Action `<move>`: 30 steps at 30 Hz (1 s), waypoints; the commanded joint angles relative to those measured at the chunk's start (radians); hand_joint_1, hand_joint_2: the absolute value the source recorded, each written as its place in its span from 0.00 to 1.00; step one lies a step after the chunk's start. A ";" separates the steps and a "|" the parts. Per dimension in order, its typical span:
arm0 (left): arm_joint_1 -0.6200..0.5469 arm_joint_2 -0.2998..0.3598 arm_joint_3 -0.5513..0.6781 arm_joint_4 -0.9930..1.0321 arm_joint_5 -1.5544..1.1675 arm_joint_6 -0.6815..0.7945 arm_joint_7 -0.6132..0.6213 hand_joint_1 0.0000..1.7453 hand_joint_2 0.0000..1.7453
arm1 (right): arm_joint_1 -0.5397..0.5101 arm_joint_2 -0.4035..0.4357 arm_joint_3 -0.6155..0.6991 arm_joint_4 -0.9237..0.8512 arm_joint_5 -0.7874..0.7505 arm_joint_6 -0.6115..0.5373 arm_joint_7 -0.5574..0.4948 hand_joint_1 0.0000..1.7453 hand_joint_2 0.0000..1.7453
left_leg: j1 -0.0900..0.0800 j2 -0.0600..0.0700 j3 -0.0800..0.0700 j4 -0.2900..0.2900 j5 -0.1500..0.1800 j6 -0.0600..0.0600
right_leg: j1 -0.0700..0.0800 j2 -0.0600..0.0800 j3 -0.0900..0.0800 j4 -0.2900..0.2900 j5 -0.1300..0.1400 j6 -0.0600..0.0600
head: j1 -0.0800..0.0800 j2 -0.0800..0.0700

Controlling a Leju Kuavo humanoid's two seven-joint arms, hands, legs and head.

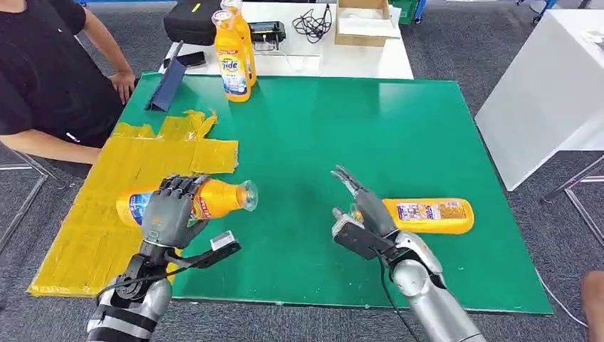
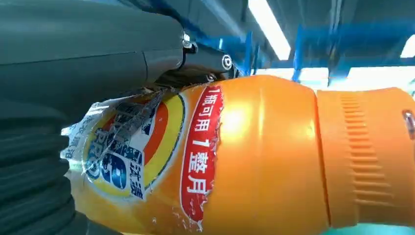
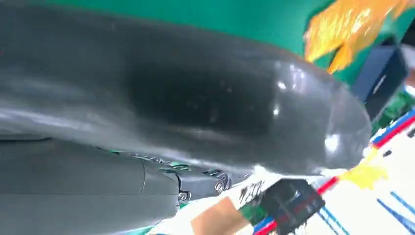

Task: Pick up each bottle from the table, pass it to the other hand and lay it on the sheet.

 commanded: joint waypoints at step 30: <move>-0.108 0.178 -0.027 0.276 0.886 -0.596 -0.515 0.00 0.00 | -0.111 -0.669 -0.022 0.135 -0.061 0.323 -0.039 0.00 1.00 | -0.005 -0.004 0.008 -0.003 0.003 0.003 | -0.005 -0.008 0.013 -0.005 0.004 0.000 | -0.001 0.000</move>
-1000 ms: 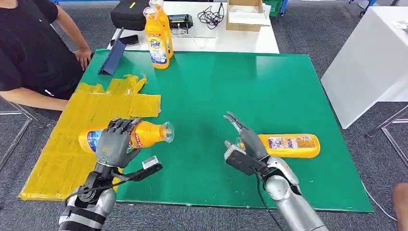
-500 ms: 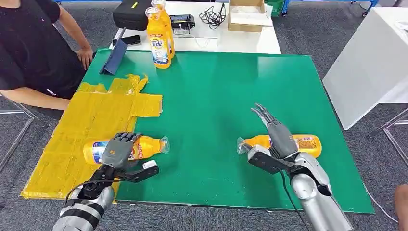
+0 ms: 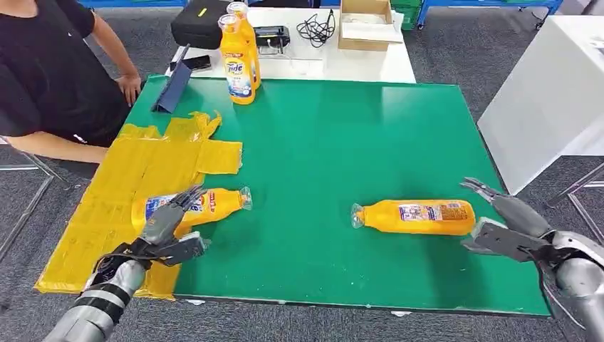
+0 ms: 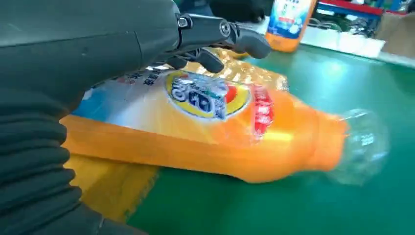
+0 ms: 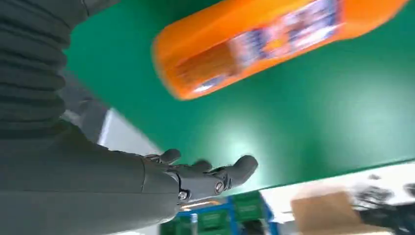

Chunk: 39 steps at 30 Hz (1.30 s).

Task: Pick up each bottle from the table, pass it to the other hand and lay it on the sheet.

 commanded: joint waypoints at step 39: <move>0.104 -0.136 0.103 -0.374 0.686 -0.513 -0.082 0.00 0.00 | -0.405 0.329 0.384 0.699 0.299 -0.272 0.037 0.00 1.00 | 0.001 0.007 -0.004 0.000 0.001 0.001 | 0.002 0.005 -0.007 0.000 0.002 0.000 | 0.000 0.000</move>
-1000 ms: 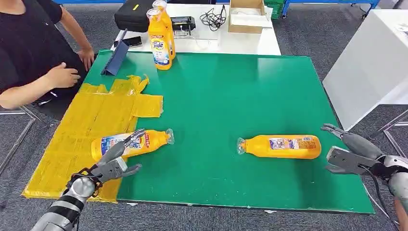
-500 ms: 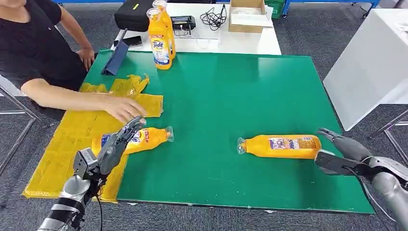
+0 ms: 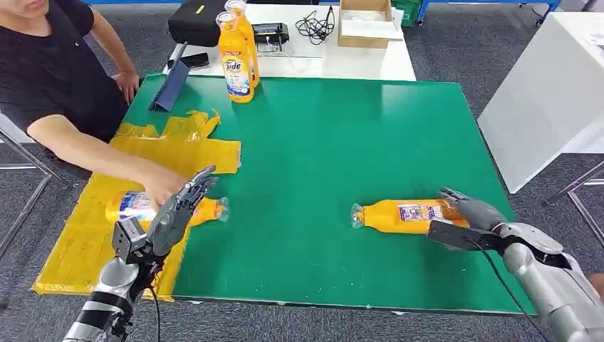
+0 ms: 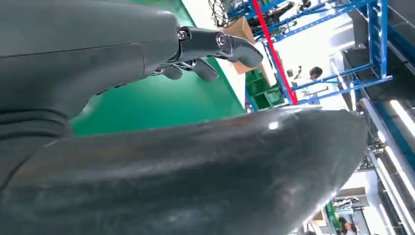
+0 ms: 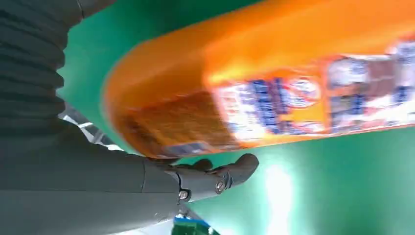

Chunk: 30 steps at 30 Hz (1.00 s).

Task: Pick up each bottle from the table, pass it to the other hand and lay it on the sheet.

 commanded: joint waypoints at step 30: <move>-0.103 -0.041 0.003 0.101 0.058 -0.028 0.011 0.00 0.00 | -0.103 0.092 0.185 0.319 -0.102 0.146 0.065 1.00 1.00 | 0.000 -0.006 0.008 -0.002 0.002 0.001 | 0.003 -0.006 0.008 -0.005 0.002 0.000 | 0.000 0.000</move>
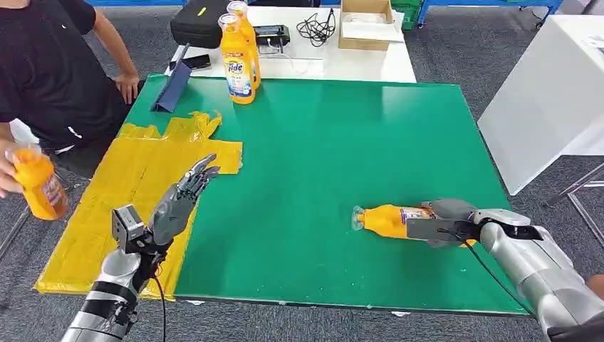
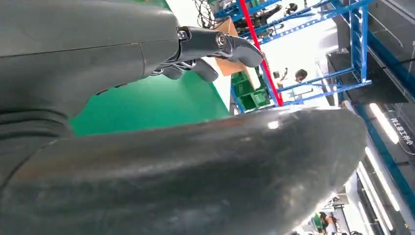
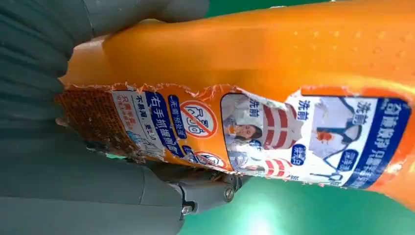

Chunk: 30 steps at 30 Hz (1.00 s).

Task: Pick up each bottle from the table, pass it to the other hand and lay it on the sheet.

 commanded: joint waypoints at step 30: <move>0.023 -0.147 -0.155 -0.162 0.131 0.067 0.238 0.00 1.00 | 0.390 0.714 -0.326 -0.466 -0.380 -0.353 -0.078 1.00 1.00 | 0.007 0.005 -0.006 -0.004 0.002 -0.005 | 0.003 0.004 -0.006 0.000 0.001 -0.001 | 0.000 0.000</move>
